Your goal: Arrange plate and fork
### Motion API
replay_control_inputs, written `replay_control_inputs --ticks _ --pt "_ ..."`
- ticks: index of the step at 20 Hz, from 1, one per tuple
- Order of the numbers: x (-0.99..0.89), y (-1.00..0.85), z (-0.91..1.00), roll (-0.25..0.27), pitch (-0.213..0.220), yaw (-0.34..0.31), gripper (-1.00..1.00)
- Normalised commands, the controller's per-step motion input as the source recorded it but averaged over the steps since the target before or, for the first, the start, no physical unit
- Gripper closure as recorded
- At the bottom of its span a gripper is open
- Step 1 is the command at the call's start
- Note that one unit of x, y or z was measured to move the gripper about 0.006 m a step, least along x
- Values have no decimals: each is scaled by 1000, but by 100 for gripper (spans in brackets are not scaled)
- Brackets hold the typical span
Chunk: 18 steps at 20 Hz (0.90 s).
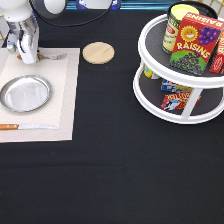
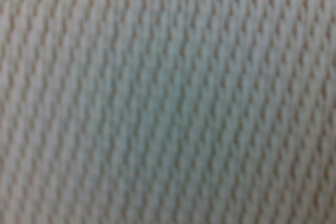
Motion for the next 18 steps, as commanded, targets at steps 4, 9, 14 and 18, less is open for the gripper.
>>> replay_control_inputs --ticks 4,9,14,18 --pt "2 -24 489 34 153 -14 -100" --pt "14 20 894 13 139 44 -100" --pt "42 203 1000 0 106 54 -100" --pt "123 321 974 -3 121 52 -100"
